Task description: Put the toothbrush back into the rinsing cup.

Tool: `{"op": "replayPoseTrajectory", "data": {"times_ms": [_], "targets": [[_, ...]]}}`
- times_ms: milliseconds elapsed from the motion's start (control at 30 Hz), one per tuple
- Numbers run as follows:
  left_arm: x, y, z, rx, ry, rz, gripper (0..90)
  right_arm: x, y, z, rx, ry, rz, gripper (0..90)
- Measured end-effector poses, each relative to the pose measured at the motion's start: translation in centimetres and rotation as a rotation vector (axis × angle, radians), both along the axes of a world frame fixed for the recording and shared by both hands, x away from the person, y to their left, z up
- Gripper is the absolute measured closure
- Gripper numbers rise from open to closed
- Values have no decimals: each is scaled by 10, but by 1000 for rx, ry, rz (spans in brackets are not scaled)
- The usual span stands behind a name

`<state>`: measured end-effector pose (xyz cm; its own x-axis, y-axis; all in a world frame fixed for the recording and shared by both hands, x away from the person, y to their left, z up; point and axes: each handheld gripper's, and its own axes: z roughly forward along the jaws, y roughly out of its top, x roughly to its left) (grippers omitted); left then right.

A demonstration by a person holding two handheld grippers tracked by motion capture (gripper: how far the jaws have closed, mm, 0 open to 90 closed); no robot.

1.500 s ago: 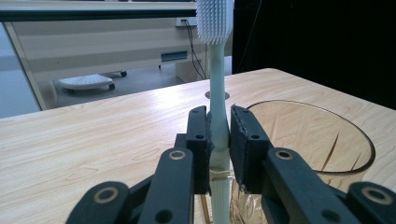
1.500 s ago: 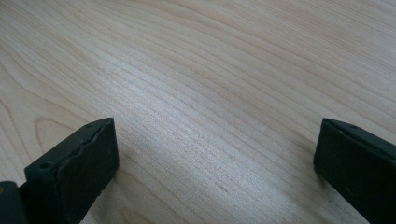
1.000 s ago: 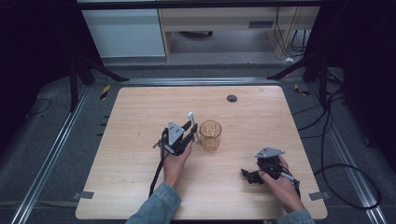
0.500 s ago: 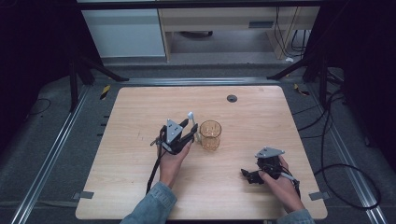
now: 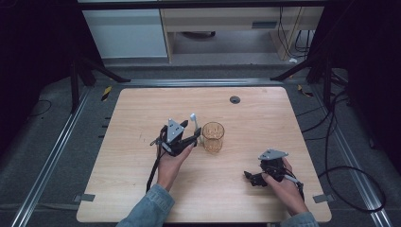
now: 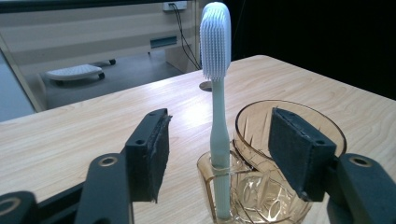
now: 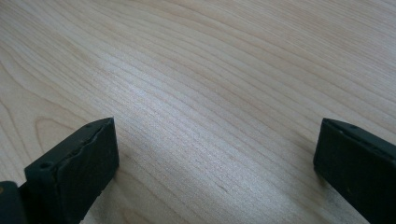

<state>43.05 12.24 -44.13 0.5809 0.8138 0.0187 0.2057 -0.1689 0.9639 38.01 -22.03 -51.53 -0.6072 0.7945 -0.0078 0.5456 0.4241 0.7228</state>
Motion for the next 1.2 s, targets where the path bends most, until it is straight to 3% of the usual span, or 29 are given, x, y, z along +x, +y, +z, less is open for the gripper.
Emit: {"op": "replayPoseTrajectory", "data": {"times_ms": [267, 467, 667, 800, 1067, 1200], "targets": [[0, 2, 5, 10, 50, -43, 312, 0, 0, 0, 0, 0, 0, 4], [-1, -1, 8, 51, 86, -93, 222, 0, 0, 0, 0, 0, 0, 4], [-1, 1, 10, 85, 162, -126, 108, 0, 0, 0, 0, 0, 0, 4], [-1, 3, 10, 79, 215, -137, 88, 0, 0, 0, 0, 0, 0, 4], [-1, 10, 7, 124, 261, -113, 62, 0, 0, 0, 0, 0, 0, 4], [0, 17, 5, 169, 289, -84, 62, 0, 0, 0, 0, 0, 0, 3]]}}
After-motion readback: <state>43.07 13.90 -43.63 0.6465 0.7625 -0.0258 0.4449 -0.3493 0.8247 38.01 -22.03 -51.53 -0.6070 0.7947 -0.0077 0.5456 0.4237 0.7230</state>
